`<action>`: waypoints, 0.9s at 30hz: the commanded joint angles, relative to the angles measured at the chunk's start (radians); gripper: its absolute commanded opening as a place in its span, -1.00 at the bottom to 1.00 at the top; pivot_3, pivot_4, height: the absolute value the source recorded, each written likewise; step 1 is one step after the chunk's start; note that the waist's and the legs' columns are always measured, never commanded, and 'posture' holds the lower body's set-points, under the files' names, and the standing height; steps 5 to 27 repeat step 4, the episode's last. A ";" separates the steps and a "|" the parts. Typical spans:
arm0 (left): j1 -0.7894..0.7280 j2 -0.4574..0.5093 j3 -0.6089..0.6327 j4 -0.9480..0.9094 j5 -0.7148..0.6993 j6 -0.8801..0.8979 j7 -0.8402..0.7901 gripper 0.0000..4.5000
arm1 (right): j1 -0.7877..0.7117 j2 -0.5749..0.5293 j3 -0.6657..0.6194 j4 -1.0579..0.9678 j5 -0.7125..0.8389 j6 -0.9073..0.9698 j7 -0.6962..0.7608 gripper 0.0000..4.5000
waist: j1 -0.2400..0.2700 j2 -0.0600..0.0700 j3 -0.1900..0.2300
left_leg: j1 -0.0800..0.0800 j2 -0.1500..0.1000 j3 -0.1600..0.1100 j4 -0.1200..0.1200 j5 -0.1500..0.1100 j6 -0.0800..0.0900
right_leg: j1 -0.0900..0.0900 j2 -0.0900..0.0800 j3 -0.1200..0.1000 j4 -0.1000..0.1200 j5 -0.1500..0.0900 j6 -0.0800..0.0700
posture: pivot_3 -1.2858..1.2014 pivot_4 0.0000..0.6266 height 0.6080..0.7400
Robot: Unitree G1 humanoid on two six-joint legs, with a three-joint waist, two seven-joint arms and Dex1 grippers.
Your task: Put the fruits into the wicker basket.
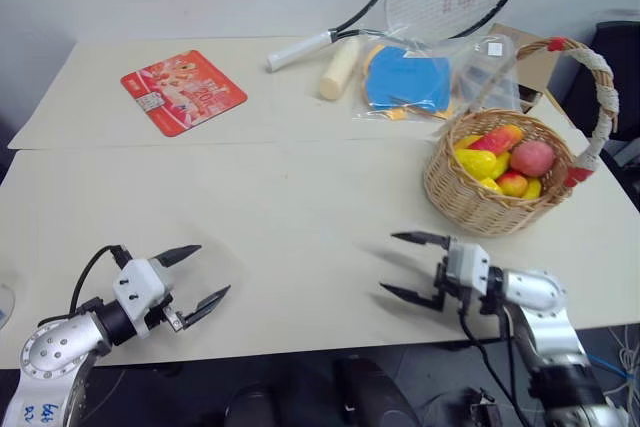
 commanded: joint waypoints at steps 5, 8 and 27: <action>0.026 -0.088 0.020 -0.153 0.012 -0.007 0.146 1.00 | -0.168 0.080 0.045 0.235 -0.012 -0.082 -0.014 0.99 | 0.000 -0.001 0.000 | 0.002 0.001 0.004 0.001 -0.002 0.001 | 0.000 0.000 0.002 0.000 0.000 0.000 | 0.03 -0.52 1.00; 0.026 -0.088 0.020 -0.153 0.012 -0.007 0.146 1.00 | -0.168 0.080 0.045 0.235 -0.012 -0.082 -0.014 0.99 | 0.000 -0.001 0.000 | 0.002 0.001 0.004 0.001 -0.002 0.001 | 0.000 0.000 0.002 0.000 0.000 0.000 | 0.03 -0.52 1.00; 0.026 -0.088 0.020 -0.153 0.012 -0.007 0.146 1.00 | -0.168 0.080 0.045 0.235 -0.012 -0.082 -0.014 0.99 | 0.000 -0.001 0.000 | 0.002 0.001 0.004 0.001 -0.002 0.001 | 0.000 0.000 0.002 0.000 0.000 0.000 | 0.03 -0.52 1.00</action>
